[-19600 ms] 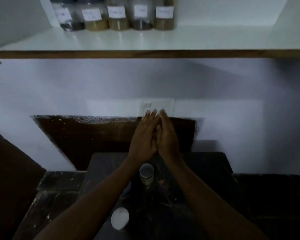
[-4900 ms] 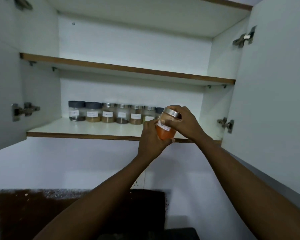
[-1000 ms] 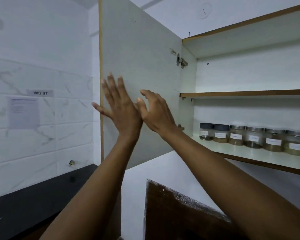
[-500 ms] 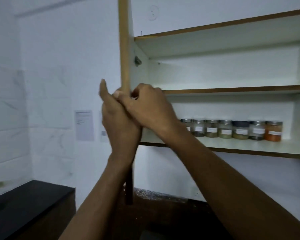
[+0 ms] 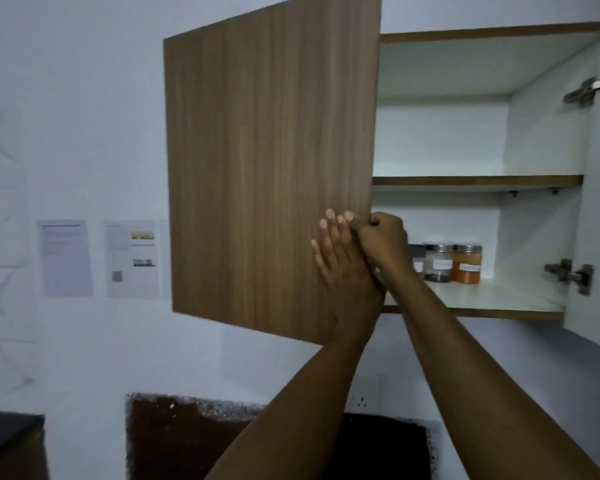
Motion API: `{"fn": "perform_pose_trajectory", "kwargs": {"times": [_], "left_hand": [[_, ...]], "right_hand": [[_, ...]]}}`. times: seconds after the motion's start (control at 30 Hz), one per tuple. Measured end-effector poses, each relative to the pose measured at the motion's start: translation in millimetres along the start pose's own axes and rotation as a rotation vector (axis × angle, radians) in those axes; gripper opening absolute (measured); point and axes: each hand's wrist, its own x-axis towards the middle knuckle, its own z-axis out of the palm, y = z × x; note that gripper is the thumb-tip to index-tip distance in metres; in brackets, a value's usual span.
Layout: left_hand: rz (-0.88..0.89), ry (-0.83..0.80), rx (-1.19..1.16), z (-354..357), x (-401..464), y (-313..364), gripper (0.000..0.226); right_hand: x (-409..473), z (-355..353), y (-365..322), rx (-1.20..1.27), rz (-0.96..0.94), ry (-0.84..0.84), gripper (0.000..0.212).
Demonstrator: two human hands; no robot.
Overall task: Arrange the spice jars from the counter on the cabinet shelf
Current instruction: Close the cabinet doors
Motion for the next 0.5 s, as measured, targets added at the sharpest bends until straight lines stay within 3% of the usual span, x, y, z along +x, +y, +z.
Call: {"fn": "perform_pose_trajectory", "kwargs": {"times": [0.23, 0.33, 0.5], "left_hand": [[-0.085, -0.017, 0.078, 89, 29, 3, 0.092], [-0.110, -0.011, 0.077, 111, 38, 4, 0.079], [-0.095, 0.037, 0.129, 137, 45, 0, 0.077]], "right_hand": [[74, 15, 44, -0.027, 0.059, -0.097, 0.040], [93, 21, 58, -0.013, 0.050, -0.112, 0.042], [109, 30, 76, 0.025, 0.018, -0.097, 0.040]]}}
